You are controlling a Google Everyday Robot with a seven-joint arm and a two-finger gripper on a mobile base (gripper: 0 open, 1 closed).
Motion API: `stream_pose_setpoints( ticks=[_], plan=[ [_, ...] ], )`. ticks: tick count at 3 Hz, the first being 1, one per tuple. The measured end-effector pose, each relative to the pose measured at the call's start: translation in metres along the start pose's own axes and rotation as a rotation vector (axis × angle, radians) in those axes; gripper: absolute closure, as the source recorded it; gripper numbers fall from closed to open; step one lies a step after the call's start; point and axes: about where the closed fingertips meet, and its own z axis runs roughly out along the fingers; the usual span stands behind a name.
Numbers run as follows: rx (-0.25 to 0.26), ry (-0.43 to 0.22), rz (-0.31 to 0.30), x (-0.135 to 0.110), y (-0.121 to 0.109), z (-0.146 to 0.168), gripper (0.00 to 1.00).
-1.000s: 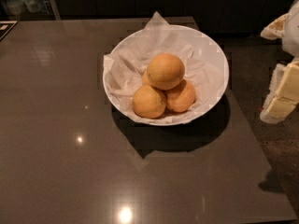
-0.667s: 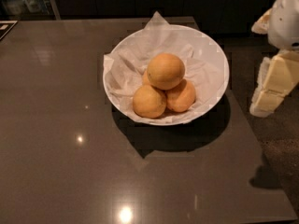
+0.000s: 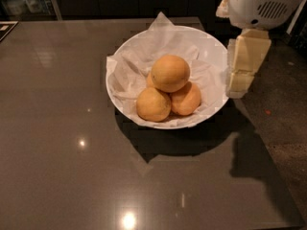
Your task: Pick orange from white bowl
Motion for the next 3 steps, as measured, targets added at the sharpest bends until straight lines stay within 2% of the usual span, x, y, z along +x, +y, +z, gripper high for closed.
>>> stream_pose_setpoints(
  ticks=[1,2,3],
  plan=[
    [-0.042,-0.035,-0.053,-0.017,-0.008,0.011,0.00],
    [-0.069,-0.048,-0.091,-0.031,-0.011,0.023,0.11],
    [-0.101,-0.046,-0.116,-0.040,-0.014,0.040,0.18]
  ],
)
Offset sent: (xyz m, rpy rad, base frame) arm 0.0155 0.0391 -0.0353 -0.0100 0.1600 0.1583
